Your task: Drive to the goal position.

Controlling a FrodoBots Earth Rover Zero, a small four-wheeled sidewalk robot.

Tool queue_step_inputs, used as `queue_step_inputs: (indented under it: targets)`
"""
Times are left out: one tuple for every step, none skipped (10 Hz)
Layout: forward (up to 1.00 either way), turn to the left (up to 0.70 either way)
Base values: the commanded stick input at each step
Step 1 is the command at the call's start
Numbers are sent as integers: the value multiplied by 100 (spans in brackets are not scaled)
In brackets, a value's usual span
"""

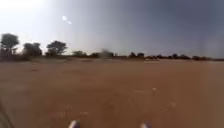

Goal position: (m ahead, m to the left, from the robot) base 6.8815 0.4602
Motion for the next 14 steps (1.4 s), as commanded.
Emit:
queue_step_inputs:
  targets:
    - [70,0]
    - [70,0]
    - [70,0]
    - [70,0]
    - [70,0]
    - [70,0]
    - [70,0]
    - [70,0]
    - [70,0]
    - [70,-3]
    - [70,-18]
    - [70,-34]
    - [70,-19]
    - [70,-2]
